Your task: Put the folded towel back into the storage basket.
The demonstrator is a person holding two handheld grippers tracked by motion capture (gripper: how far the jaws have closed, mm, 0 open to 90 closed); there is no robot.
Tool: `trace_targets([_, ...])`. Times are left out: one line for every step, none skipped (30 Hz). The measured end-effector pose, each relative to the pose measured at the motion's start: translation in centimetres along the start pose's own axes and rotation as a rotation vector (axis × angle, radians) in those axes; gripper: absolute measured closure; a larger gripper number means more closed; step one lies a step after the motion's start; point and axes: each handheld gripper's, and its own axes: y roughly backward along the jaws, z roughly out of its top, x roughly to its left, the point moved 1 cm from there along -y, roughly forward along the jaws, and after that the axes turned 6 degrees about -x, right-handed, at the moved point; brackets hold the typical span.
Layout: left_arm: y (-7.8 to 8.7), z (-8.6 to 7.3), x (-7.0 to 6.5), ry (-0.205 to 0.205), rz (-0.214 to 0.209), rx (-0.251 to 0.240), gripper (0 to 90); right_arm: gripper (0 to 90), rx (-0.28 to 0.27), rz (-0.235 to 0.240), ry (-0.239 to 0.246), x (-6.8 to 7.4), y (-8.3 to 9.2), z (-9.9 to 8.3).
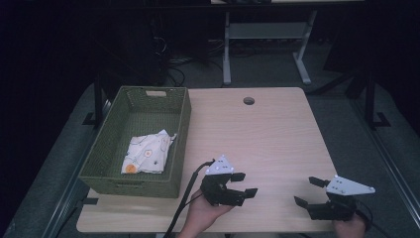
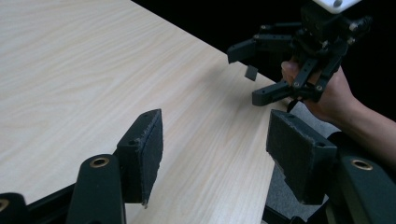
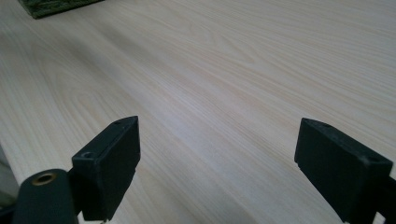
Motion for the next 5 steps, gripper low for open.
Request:
trace_targets([-0.18, -0.19, 0.0, -0.006, 0.006, 0.025, 36.6, 13.6, -0.001, 0.001, -0.001, 0.06, 0.01, 0.05])
trace_targets([-0.18, -0.29, 0.03, -0.008, 0.013, 0.028, 34.8, 13.6, -0.007, 0.0, 0.005, 0.08, 0.05, 0.17])
trace_targets([-0.12, -0.37, 0.08, -0.007, 0.014, 0.024, 34.7, 13.6, -0.015, 0.0, 0.015, 0.05, 0.1, 0.26])
trace_targets([-0.11, -0.5, 0.22, 0.005, 0.005, 0.016, 34.8, 13.6, -0.021, 0.002, 0.009, 0.08, 0.14, 0.31])
trace_targets([-0.11, -0.5, 0.22, 0.005, 0.005, 0.016, 34.7, 13.6, -0.025, 0.002, 0.006, 0.01, 0.19, 0.3])
